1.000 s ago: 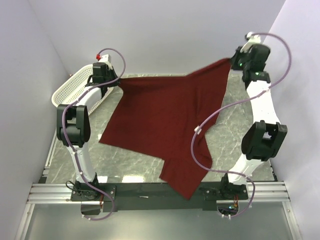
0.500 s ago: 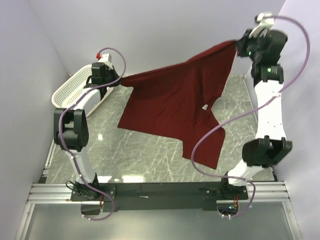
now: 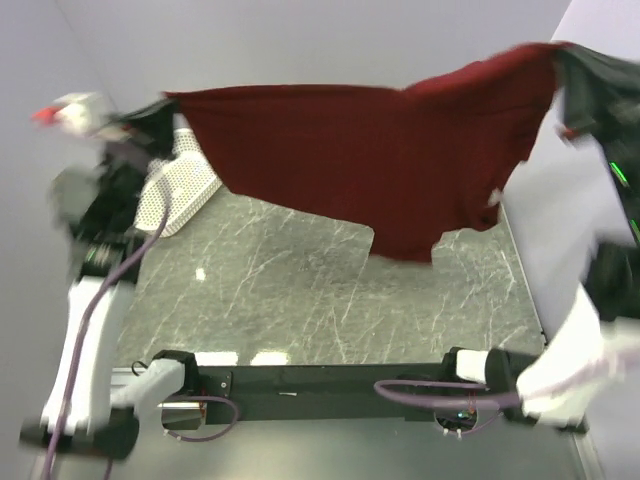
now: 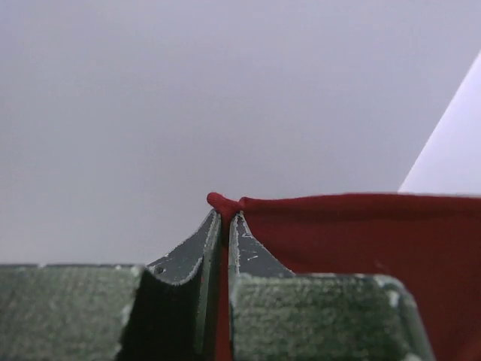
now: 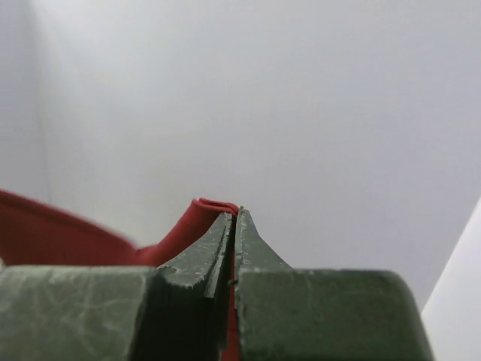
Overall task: Fold and stack the t-shirts
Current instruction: Flatten the tshirt out
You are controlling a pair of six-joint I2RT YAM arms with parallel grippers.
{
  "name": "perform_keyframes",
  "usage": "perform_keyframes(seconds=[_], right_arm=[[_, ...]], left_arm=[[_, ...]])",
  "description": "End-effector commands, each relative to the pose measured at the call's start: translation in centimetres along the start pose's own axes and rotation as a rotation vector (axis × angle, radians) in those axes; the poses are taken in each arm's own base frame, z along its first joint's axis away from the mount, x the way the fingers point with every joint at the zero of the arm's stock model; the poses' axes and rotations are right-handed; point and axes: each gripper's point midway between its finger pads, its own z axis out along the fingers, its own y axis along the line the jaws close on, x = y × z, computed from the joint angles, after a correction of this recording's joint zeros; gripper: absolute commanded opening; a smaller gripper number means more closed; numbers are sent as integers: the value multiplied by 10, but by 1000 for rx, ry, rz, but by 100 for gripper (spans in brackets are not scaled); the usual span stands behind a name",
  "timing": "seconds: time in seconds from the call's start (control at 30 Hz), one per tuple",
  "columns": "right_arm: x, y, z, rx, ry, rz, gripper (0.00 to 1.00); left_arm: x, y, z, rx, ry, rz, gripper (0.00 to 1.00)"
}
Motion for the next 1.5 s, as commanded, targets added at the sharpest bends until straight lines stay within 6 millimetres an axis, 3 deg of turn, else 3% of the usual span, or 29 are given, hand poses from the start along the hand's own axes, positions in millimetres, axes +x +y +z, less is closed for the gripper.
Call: perform_keyframes(seconds=[0.0,0.07,0.13,0.2,0.23,0.27,0.3,0.33,0.37,0.43,0.47,0.53,0.57,0.63,0.67,0.7,0.73,0.77,0.8,0.83,0.87,0.9,0.93,1.0,1.03,1.1,1.23,1.37,1.47], right_arm=[[-79,51,-48,-80,-169,10,0],[-99,49,-59,-13,-227,-32,0],[-96,38,-58,45,-223,-55,0],[-69,13,-44,103,-157,-46,0],[-55,4,-39,117,-126,-40,0],[-20,-13,-26,136,-50,-4,0],[-6,-23,-21,153,-24,-22,0],[11,-30,-16,157,7,-13,0],[51,-46,-8,174,83,20,0],[84,-56,1,159,130,17,0],[128,-67,5,166,205,55,0],[162,-75,13,145,225,66,0],[215,-86,13,155,306,112,0],[252,-94,20,140,314,126,0],[303,-100,18,137,393,175,0],[321,-104,19,134,408,175,0],[343,-106,18,132,439,204,0],[387,-114,13,155,513,242,0],[408,-117,12,168,548,247,0],[428,-124,9,192,586,260,0],[465,-130,6,210,654,289,0],[487,-136,0,249,712,300,0],[516,-142,0,262,769,328,0],[547,-147,-6,277,851,320,0],[558,-148,-8,284,879,327,0],[577,-149,-3,282,908,337,0],[585,-146,16,282,910,296,0],[572,-137,69,273,849,239,0],[563,-111,113,244,817,204,0]], left_arm=[[-61,-3,-33,-80,-185,-5,0],[-88,-7,-47,-110,-239,13,0],[-92,-4,-44,-130,-234,22,0],[-90,-2,-36,-140,-206,41,0],[-76,5,-24,-149,-170,41,0],[-66,7,-17,-143,-142,43,0],[-57,10,-10,-140,-123,40,0],[-34,20,4,-146,-73,38,0],[-13,27,11,-149,-30,30,0],[24,41,30,-150,27,15,0],[48,49,34,-153,69,1,0],[93,62,52,-136,143,-13,0],[114,67,55,-135,177,-32,0],[163,74,71,-99,263,-52,1],[181,77,76,-98,296,-49,0],[197,78,82,-90,323,-43,0],[245,83,89,-93,411,-40,0],[255,84,99,-91,445,-11,0],[276,87,105,-99,490,1,0],[331,99,107,-120,593,5,0],[337,100,120,-122,628,24,0],[356,106,124,-138,664,30,0],[388,116,133,-169,711,40,0],[416,126,133,-201,769,45,0],[439,134,130,-224,801,43,0],[435,137,142,-247,763,44,0],[426,138,151,-256,721,47,0],[418,147,153,-299,709,90,0],[419,149,147,-304,726,109,0]])
